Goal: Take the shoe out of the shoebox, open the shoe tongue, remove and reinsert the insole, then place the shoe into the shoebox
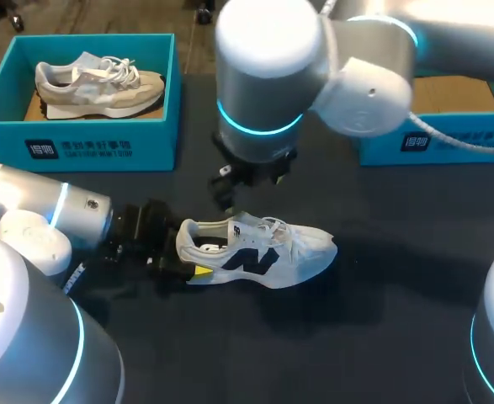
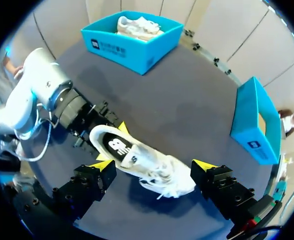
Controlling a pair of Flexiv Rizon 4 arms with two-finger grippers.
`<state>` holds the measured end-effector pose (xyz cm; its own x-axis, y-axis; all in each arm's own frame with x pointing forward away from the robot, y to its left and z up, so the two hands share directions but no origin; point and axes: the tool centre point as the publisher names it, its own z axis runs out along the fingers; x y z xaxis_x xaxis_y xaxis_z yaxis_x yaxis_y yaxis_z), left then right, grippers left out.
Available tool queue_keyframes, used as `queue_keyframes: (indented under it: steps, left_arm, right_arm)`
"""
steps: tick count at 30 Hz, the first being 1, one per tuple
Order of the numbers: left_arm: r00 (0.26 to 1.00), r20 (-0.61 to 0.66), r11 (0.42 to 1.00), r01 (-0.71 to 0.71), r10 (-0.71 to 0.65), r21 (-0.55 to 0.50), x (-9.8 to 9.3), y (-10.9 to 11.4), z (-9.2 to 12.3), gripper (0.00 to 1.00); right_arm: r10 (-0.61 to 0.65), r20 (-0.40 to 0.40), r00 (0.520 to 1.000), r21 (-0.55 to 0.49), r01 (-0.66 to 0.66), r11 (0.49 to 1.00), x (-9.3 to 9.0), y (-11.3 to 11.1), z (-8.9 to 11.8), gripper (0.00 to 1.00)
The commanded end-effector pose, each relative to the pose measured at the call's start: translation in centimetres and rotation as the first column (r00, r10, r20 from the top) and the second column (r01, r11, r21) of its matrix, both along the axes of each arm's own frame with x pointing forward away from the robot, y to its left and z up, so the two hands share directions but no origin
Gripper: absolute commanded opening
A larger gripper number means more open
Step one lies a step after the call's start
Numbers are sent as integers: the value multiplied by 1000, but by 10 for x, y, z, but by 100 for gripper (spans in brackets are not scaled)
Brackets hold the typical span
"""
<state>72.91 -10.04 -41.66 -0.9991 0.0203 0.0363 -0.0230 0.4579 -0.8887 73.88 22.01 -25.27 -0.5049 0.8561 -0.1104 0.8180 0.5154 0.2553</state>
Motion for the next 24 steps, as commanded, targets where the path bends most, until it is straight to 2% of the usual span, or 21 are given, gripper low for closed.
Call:
queue_keyframes:
  steps: [1, 7, 9, 24]
  left_arm:
    - [1000, -1, 1000, -1, 1, 2, 2, -1, -2, 0]
    - [1000, -1, 1000, -1, 1, 2, 2, -1, -2, 0]
    - [1000, -1, 1000, -1, 1, 2, 2, -1, -2, 0]
    - [1000, -1, 1000, -1, 1, 2, 2, -1, -2, 0]
  right_arm:
    - [-93, -30, 995, -20, 93, 995, -8, 17, -10, 100]
    - [-274, -75, 959, -18, 274, 962, -26, 27, -21, 100]
    - [-278, -87, 957, 4, 279, 960, -27, 27, -26, 100]
    - [-278, -87, 957, 4, 279, 960, -27, 27, -26, 100]
